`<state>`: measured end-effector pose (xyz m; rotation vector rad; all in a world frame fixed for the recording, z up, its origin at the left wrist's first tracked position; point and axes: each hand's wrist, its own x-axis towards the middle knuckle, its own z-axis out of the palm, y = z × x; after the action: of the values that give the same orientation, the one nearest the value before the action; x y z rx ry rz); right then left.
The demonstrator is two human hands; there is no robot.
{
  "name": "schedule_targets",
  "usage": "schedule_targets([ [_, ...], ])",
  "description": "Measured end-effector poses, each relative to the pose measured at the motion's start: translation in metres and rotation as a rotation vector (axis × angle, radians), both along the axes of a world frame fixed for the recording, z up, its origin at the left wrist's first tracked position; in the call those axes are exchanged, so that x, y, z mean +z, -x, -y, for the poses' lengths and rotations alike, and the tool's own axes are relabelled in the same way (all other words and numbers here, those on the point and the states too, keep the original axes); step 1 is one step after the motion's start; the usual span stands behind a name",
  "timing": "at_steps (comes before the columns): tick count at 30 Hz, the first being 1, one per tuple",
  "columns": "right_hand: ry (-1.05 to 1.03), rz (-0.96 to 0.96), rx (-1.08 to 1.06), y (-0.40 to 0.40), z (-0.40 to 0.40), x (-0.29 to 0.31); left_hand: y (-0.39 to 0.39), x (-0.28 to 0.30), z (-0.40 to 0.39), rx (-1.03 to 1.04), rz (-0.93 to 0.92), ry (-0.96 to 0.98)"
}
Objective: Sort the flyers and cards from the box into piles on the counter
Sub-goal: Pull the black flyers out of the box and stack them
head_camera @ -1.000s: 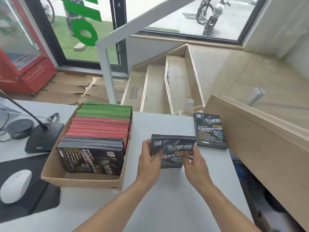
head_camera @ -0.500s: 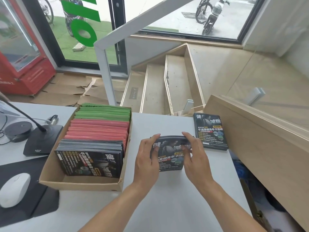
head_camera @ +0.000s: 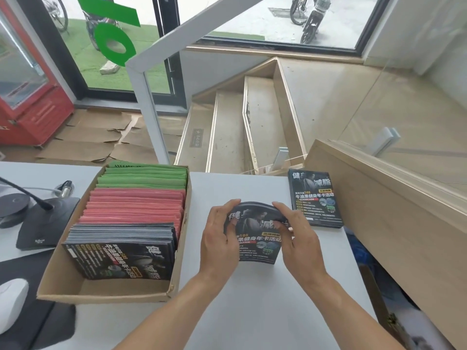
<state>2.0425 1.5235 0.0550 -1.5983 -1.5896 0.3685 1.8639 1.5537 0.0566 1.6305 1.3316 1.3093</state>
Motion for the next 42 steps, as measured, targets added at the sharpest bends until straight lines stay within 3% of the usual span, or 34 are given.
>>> schedule_targets([
  [10,0.349,-0.200,0.024,-0.063,-0.108,0.045,-0.058,0.022,-0.105,-0.034,-0.035,0.216],
  [14,0.596,-0.073,-0.018,-0.120,-0.158,0.070,-0.104,0.025,-0.153,-0.125,-0.053,0.406],
  [18,0.763,0.184,-0.097,-0.156,-0.191,0.070,-0.156,0.020,-0.179,-0.208,-0.156,0.584],
  [22,0.844,0.374,-0.164,-0.175,-0.202,0.043,-0.194,0.004,-0.189,-0.292,-0.263,0.602],
  [26,0.891,0.413,-0.183,-0.189,-0.206,0.024,-0.207,-0.007,-0.202,-0.371,-0.390,0.615],
  [32,0.906,0.497,-0.258,-0.185,-0.202,-0.002,-0.211,-0.018,-0.204,-0.392,-0.537,0.484],
  [36,0.955,0.625,-0.301,-0.183,-0.206,-0.006,-0.211,-0.031,-0.207,-0.335,-0.748,0.400],
  [42,1.048,0.443,-0.080,-0.194,-0.225,-0.015,-0.225,-0.021,-0.220,-0.470,-0.818,0.420],
])
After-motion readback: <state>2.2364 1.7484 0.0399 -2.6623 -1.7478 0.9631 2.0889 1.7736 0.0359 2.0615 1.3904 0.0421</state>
